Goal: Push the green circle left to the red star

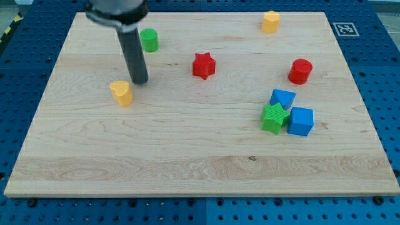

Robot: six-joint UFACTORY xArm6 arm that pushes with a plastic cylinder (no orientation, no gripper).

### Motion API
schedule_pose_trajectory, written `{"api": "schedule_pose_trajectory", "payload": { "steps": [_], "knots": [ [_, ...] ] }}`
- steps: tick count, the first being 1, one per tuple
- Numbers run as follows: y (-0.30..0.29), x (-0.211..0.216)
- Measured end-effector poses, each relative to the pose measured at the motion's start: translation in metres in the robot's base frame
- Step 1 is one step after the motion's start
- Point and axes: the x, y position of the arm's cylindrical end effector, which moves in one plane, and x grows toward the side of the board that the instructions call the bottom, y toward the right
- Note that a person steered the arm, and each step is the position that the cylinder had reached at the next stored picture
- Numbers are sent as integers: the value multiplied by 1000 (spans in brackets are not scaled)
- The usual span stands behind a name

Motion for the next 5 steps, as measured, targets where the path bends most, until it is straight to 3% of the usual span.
{"api": "schedule_pose_trajectory", "payload": {
  "steps": [1,3,4,5],
  "knots": [
    [0,-40],
    [-14,-44],
    [-75,-55],
    [-86,-117]
  ]
}}
